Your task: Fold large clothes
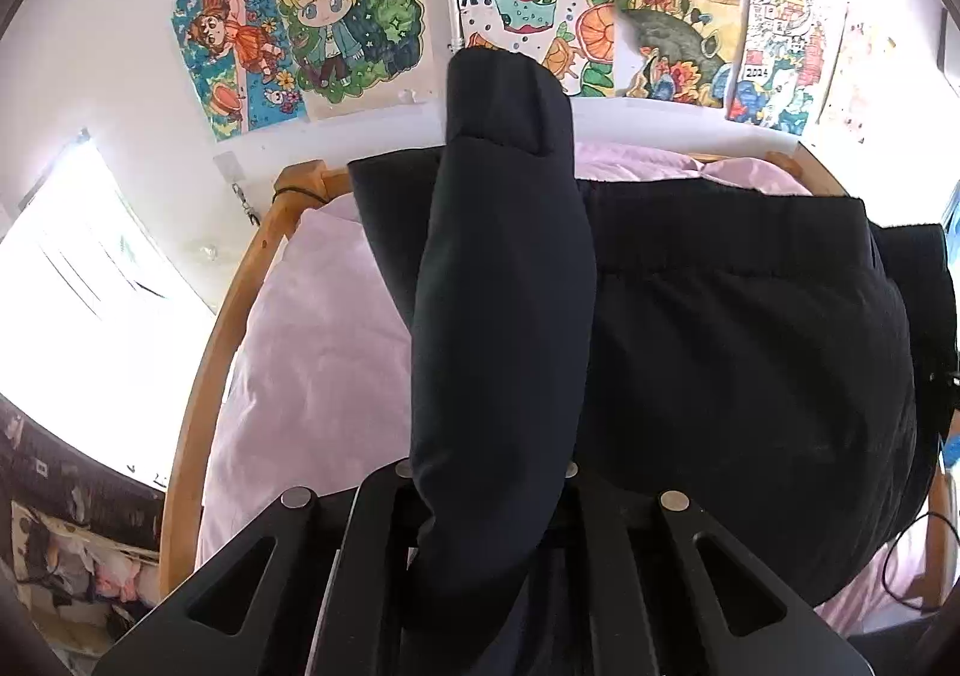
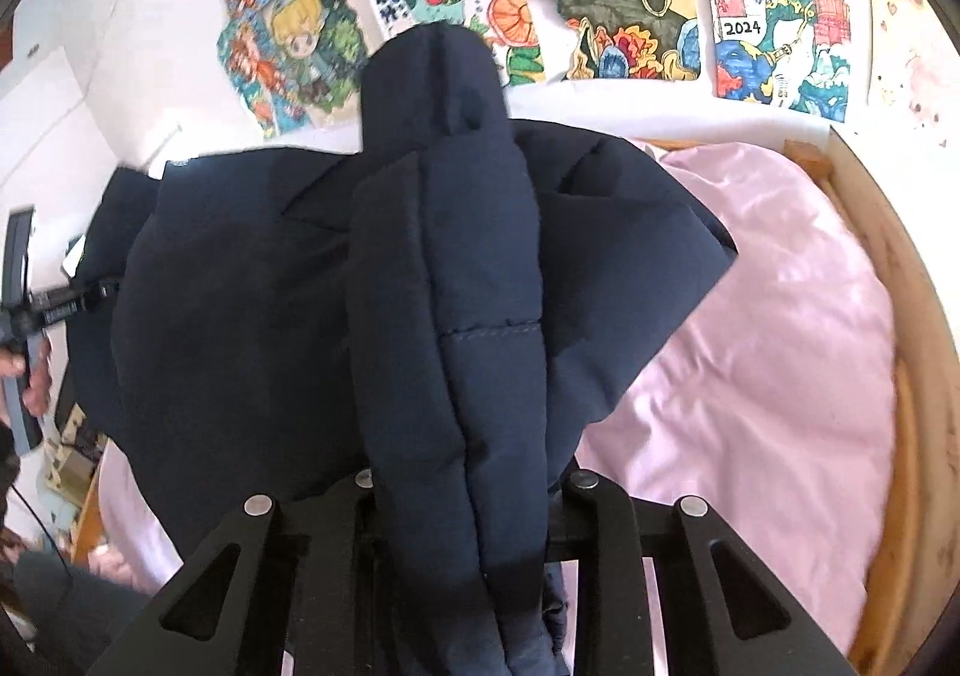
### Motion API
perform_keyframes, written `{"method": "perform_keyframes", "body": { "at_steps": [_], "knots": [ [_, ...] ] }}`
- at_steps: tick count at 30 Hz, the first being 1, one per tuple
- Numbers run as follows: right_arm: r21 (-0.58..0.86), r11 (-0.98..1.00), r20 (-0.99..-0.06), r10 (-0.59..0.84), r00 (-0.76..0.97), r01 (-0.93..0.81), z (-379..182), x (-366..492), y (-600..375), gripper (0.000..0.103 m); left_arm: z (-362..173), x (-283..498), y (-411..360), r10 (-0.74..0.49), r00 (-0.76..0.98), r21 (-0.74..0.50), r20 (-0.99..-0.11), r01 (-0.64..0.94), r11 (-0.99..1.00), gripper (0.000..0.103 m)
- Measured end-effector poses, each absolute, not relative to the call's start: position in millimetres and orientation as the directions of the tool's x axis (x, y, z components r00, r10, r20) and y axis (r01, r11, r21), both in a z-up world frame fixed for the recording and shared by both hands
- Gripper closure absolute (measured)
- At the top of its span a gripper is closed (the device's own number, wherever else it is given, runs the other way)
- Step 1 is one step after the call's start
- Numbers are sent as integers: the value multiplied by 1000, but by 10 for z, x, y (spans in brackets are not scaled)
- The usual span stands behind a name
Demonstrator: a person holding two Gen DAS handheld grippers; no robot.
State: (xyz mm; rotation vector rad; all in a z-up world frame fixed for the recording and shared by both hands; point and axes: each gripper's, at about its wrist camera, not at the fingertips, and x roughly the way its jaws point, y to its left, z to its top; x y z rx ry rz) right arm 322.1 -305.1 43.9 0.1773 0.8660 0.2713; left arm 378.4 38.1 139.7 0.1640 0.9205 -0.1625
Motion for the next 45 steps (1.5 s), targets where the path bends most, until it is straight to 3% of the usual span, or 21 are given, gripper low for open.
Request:
{"method": "perform_keyframes", "body": {
  "at_steps": [13,20,31,37,43,45],
  "knots": [
    [347,935,-708,313,633,-75,560,2338,-3050,79,1457,3169,392,-119,544,-14,-831,192,981,95],
    [348,937,-725,291,624,-33,238,2499,-3071,79,941,3359,348,-100,560,-11,-823,159,987,95],
    [190,982,-779,151,608,0,-207,2747,-3004,77,496,3532,260,-27,571,72,-821,150,986,95],
    [218,974,-799,145,584,56,-285,2817,-3115,63,399,3524,294,-32,551,55,-834,140,989,91],
    [214,972,-812,123,571,96,-341,2796,-3182,52,300,3574,337,-19,514,49,-857,118,992,75],
    [189,976,-813,96,574,105,-336,2777,-3171,41,277,3578,339,-32,495,33,-868,121,992,69]
  ]
}}
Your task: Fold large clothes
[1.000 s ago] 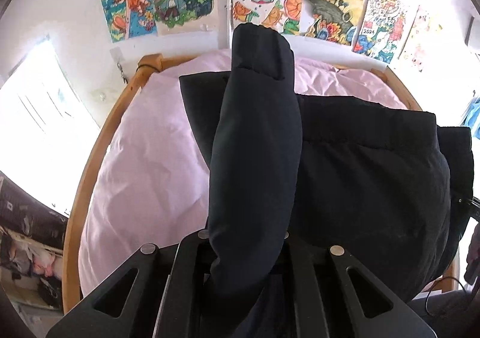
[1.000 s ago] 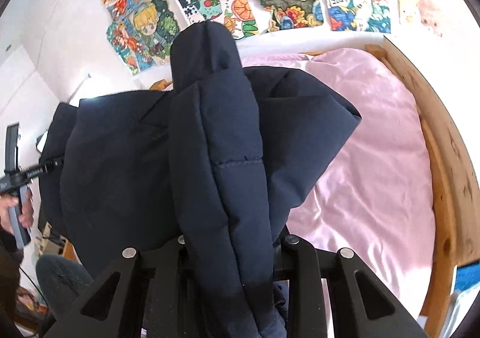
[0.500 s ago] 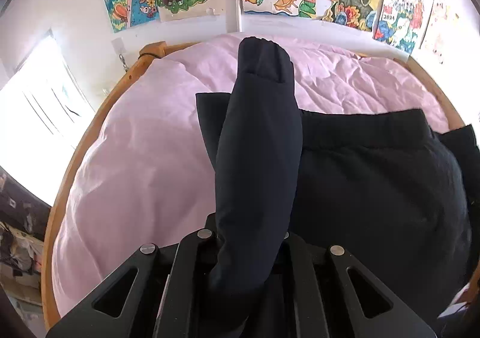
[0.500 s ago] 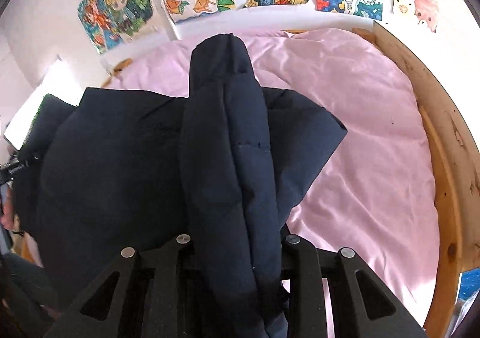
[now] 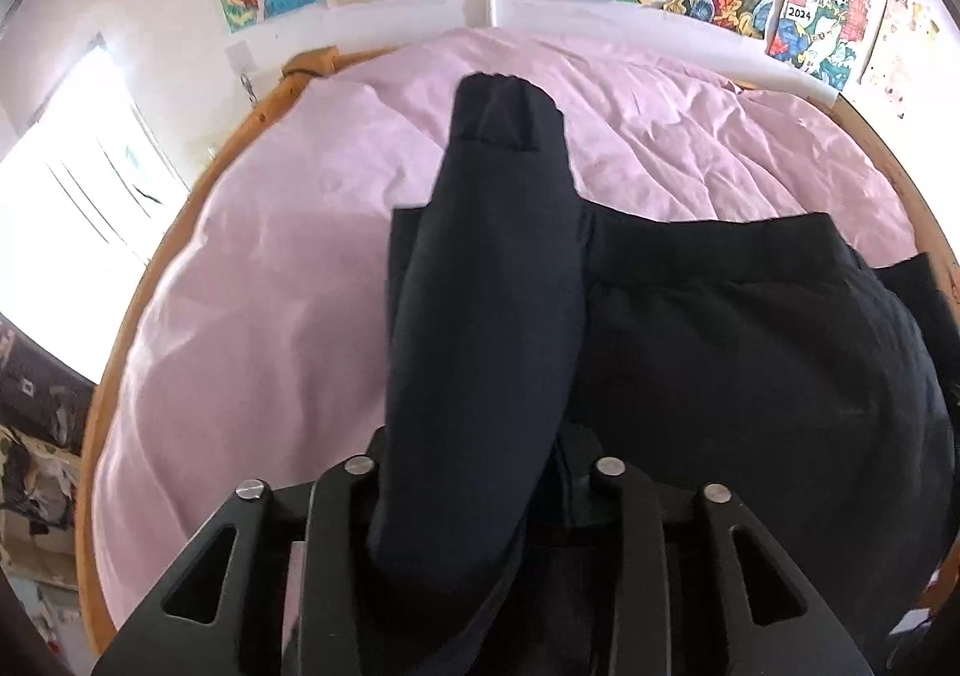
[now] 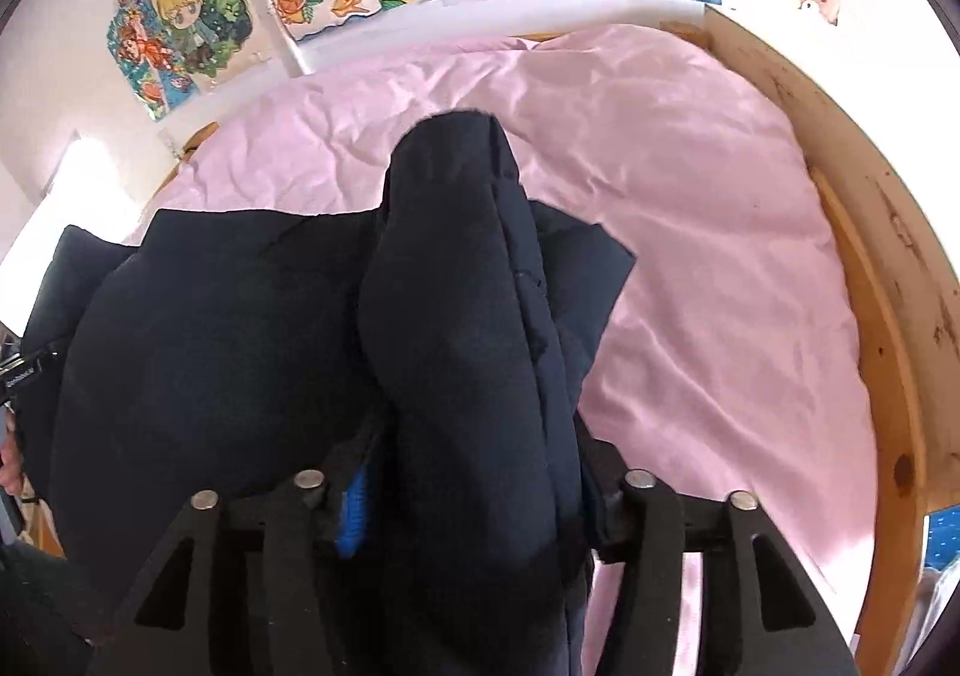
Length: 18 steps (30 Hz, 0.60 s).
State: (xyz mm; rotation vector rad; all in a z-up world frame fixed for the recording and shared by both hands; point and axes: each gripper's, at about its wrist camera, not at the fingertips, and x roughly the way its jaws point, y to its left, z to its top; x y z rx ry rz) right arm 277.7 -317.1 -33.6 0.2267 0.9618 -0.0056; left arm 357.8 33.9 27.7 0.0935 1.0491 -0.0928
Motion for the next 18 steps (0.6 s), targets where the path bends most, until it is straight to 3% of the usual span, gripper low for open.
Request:
{"method": "perform_keyframes", "body": {
  "at_steps": [9,15,18],
  "knots": [
    [75,990,-792,-12,611,117,-288,2716,-3097,6,304,3478,292,87,530,154,-843,83,985,39],
    [102,974,-758,-56,649,203,-166,2613,-3176,0,495,3341,406,71,585,97,-808,13,995,22],
    [141,960,-726,-66,685,242,-33,2523,-3193,0,625,3279,409,69,618,85,-783,-4,996,21]
  ]
}}
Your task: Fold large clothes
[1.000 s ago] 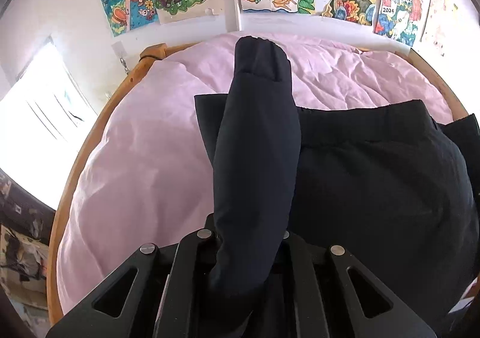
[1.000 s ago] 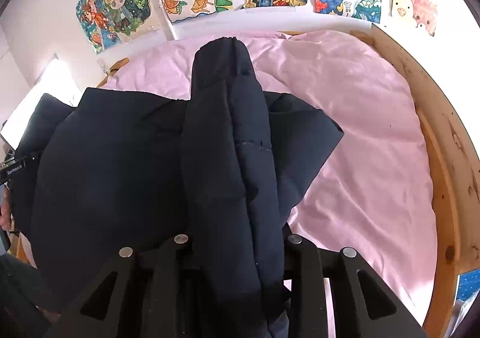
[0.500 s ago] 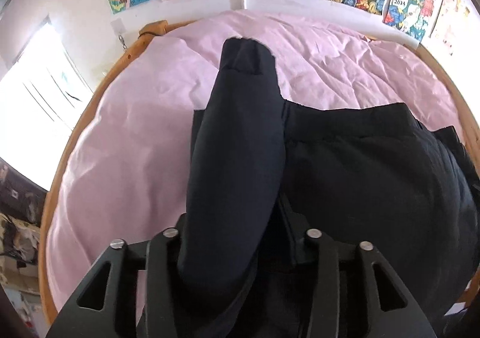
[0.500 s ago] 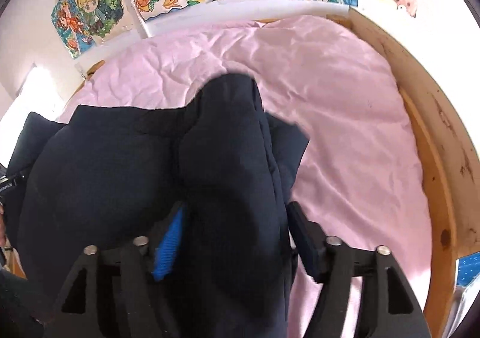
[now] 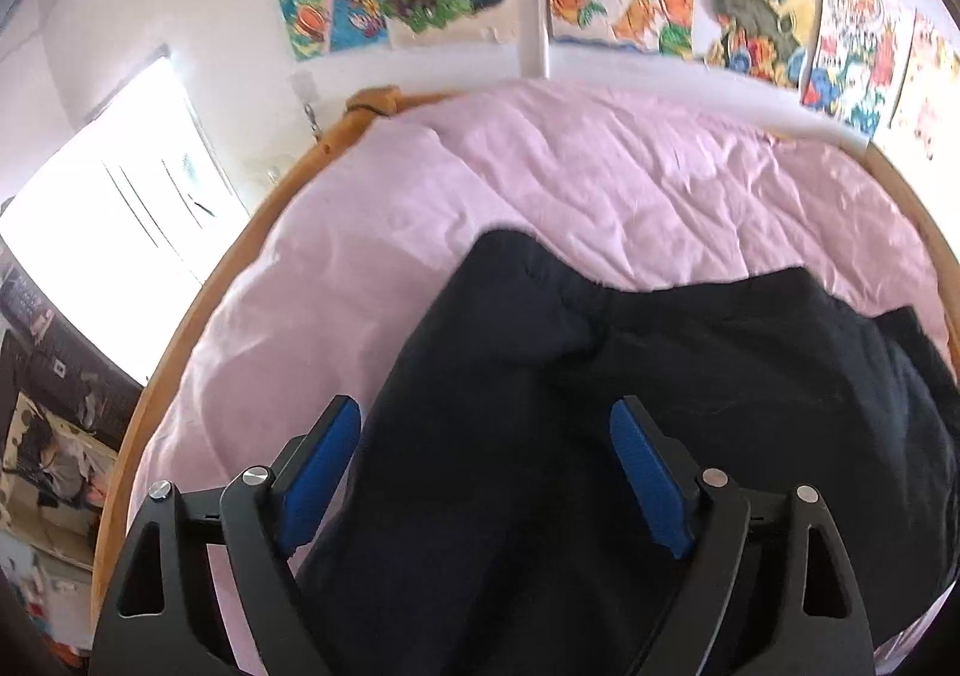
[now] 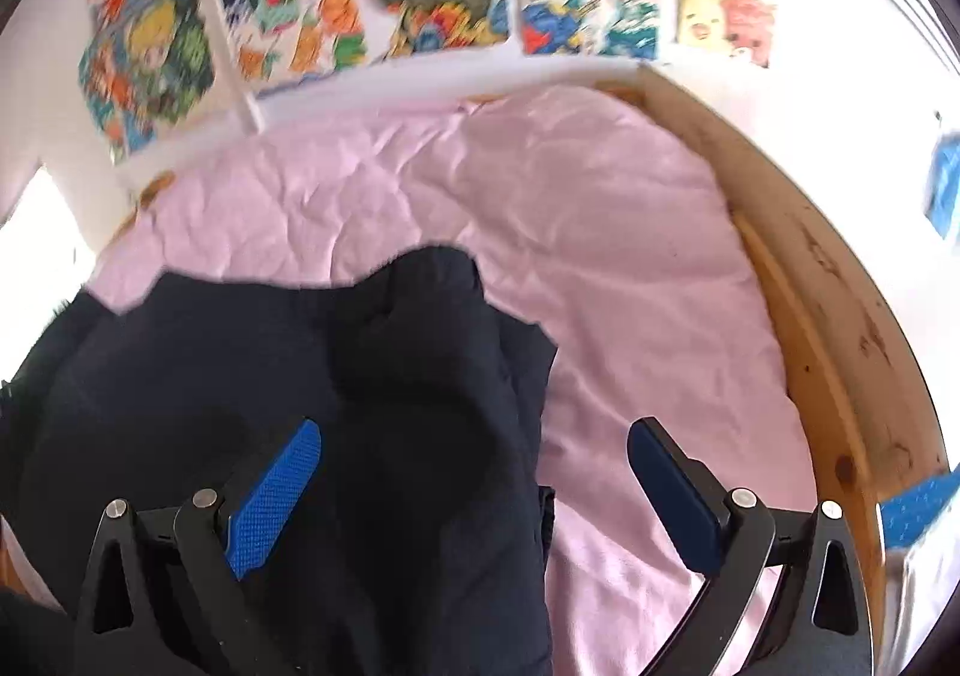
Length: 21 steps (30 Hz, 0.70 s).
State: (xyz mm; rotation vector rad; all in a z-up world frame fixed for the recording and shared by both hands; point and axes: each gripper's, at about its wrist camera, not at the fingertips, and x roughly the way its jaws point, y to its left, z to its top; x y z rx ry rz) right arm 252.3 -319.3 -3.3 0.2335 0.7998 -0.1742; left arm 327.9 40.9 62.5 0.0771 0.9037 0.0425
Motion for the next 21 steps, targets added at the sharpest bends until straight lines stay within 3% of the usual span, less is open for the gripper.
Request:
{"method": "perform_keyframes", "body": {
  "at_steps": [5,21],
  "knots": [
    [186,950,-681,-60,729,252,145,2360,-3182,0,807,3151,366,24,672,46,-740,16,999,21],
    [60,988,-438,-101,893,141,557,1616,-2292,0,1079,2030,-69,-130,858,9,-496,155,988,13]
  ]
}}
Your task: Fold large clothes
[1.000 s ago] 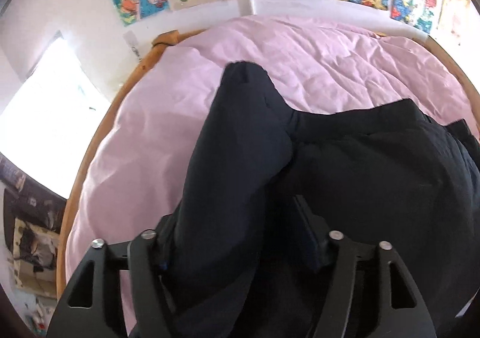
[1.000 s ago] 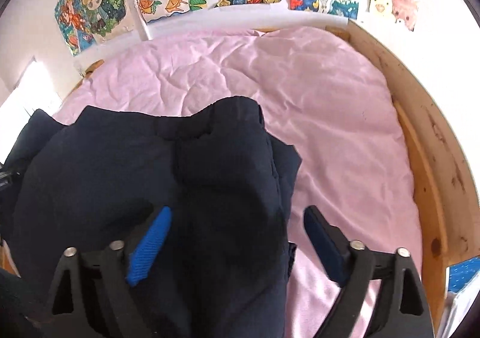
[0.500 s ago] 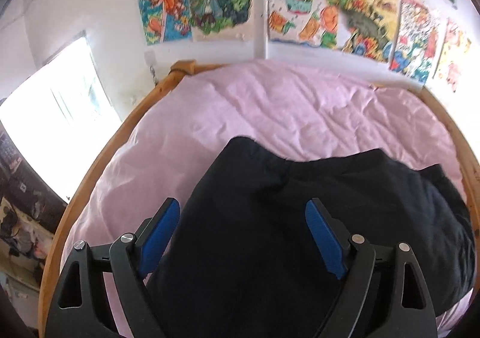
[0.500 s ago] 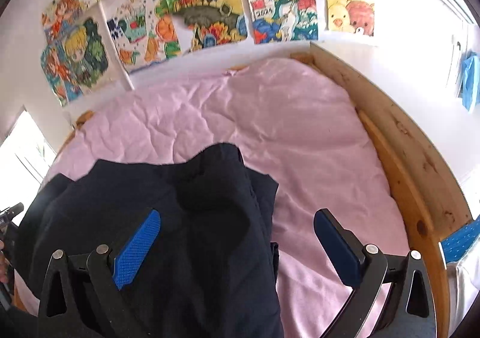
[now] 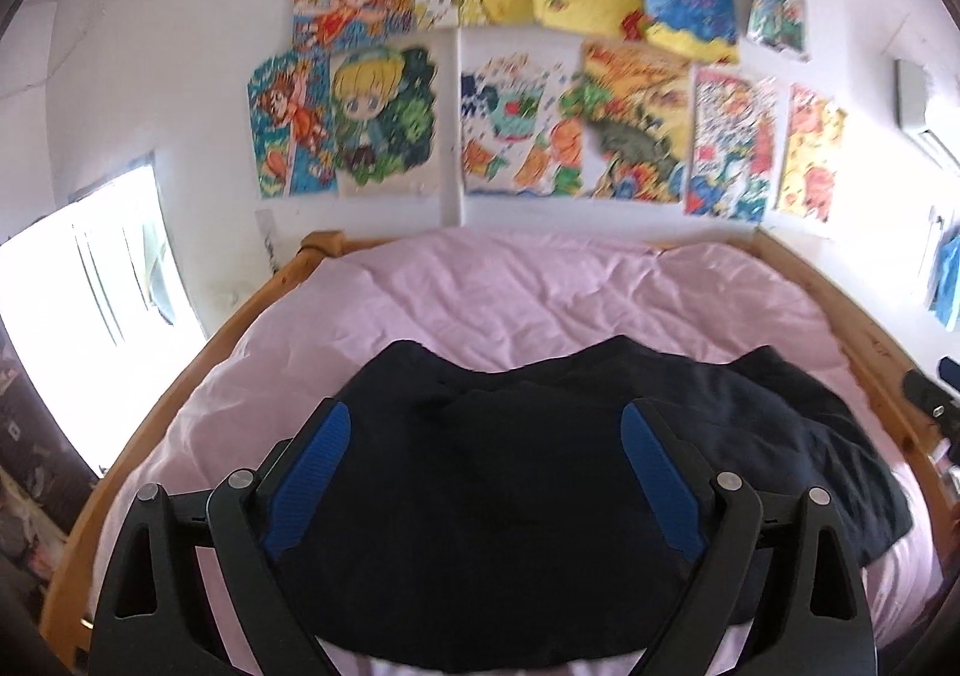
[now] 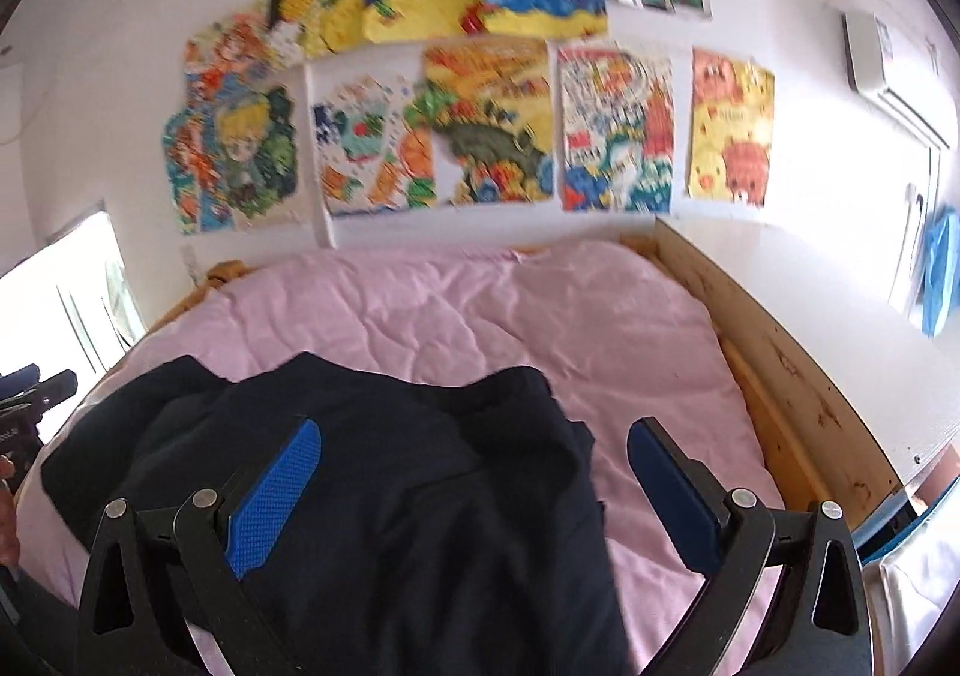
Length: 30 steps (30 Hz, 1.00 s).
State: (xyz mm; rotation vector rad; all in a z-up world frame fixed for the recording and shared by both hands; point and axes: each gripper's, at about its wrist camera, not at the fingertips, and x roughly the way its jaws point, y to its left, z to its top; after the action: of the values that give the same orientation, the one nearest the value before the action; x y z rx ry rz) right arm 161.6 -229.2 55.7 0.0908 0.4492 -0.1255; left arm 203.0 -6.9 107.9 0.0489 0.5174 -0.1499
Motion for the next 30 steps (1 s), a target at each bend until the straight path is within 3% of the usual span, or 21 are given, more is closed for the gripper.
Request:
{"method": "perform_keyframes", "body": {
  "at_steps": [7,13,20,30],
  "knots": [
    [43,993,-382,-89,920,114,457,1185,-1911,0,956,1553,-87,-214,847,-48,-487,219,975,12],
    [-10,997,-317,-72,946,72,405,837,-1629,0,977,1223,-123,-215,867,-14,-449,234,972,11],
    [68,998,-322,3,947,20,212,474,-1479,0,920,821,42,-201,889,3,-411,222,975,2],
    [78,997,-323,48,945,-24,187,119,-1324,0,687,489,271,-188,849,-50,-494,188,981,2]
  ]
}}
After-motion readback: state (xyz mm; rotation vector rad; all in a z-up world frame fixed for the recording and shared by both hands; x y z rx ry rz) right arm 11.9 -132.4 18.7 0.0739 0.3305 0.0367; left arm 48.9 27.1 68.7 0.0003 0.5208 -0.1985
